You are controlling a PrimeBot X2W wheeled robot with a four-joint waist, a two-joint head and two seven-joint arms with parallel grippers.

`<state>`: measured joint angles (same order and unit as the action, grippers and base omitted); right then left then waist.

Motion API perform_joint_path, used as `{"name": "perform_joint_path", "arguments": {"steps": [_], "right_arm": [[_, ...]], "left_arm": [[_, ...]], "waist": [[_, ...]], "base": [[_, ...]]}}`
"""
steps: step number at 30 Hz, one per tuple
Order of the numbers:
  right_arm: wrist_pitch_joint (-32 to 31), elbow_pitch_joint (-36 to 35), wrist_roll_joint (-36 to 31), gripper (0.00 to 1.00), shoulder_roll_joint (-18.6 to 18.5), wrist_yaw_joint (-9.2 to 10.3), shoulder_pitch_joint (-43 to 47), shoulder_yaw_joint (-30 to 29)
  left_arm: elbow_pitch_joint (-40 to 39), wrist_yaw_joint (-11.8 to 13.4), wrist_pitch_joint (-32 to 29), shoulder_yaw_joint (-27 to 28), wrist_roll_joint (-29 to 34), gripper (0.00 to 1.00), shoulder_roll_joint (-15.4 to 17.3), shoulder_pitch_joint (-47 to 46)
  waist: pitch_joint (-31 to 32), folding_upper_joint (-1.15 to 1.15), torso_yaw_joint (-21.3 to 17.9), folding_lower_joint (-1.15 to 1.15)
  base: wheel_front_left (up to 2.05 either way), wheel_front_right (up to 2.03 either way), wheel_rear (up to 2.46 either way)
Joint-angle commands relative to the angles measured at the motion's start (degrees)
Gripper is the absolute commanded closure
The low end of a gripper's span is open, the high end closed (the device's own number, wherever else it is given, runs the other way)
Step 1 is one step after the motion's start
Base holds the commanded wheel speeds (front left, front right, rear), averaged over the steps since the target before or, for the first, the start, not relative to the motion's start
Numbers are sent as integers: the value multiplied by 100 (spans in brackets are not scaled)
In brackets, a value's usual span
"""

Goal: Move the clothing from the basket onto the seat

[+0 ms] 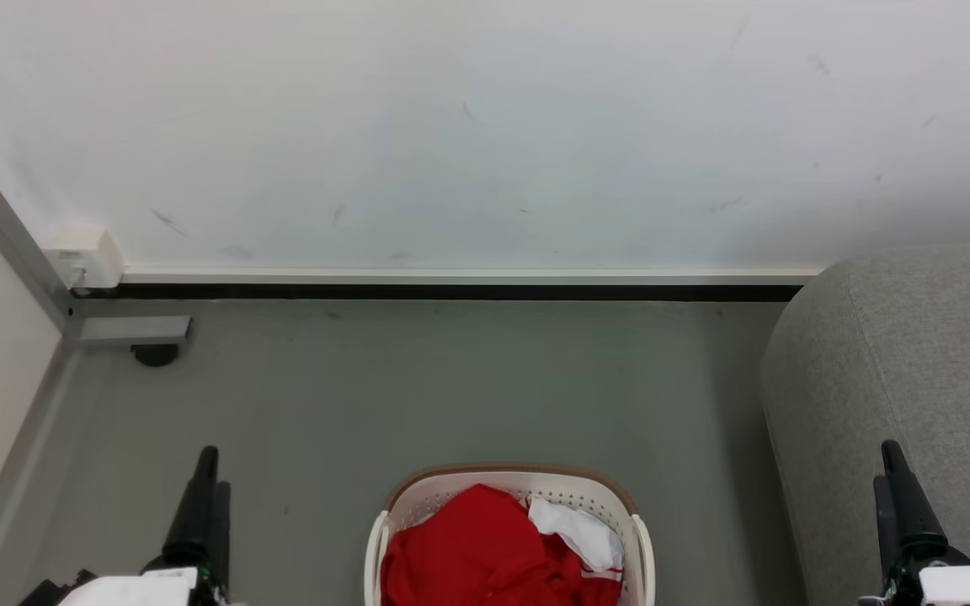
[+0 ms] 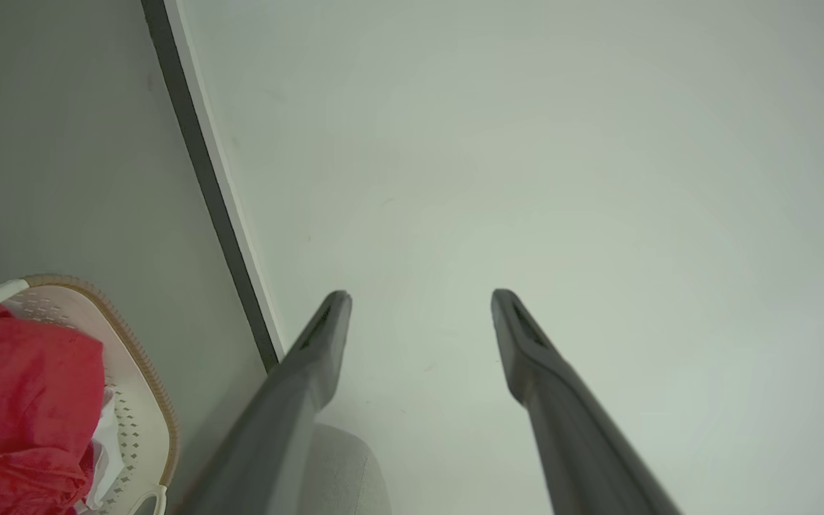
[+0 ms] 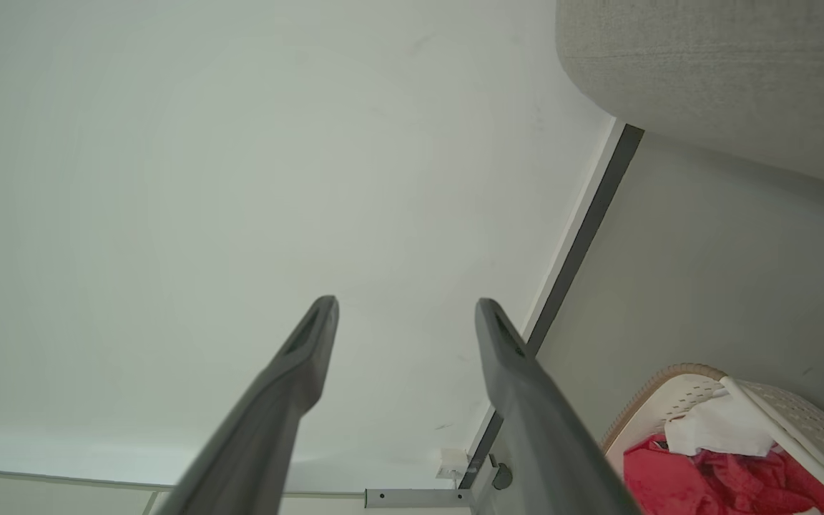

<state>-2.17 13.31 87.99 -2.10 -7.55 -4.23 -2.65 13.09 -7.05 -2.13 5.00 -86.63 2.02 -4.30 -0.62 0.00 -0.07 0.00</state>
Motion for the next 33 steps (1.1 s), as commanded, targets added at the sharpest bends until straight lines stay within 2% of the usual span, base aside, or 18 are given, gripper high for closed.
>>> {"name": "perform_joint_path", "arguments": {"steps": [1,13,33], "right_arm": [[78,-167,-253,0,-53,2,-180,53],[360,-391,-1598,0,-62,3,-258,195],[744,-558,-3998,0,-74,5,-312,552]], "left_arm": [[-170,-16,76,2,253,0,42,-153],[-394,-23,356,51,1981,0,55,-122],[-577,166,741,-227,4156,0,72,-52]], "waist": [[-3,0,-9,0],[-23,0,-52,0],[-13,0,-54,0]], "base": [[0,0,0],[0,0,0],[0,0,0]]}}
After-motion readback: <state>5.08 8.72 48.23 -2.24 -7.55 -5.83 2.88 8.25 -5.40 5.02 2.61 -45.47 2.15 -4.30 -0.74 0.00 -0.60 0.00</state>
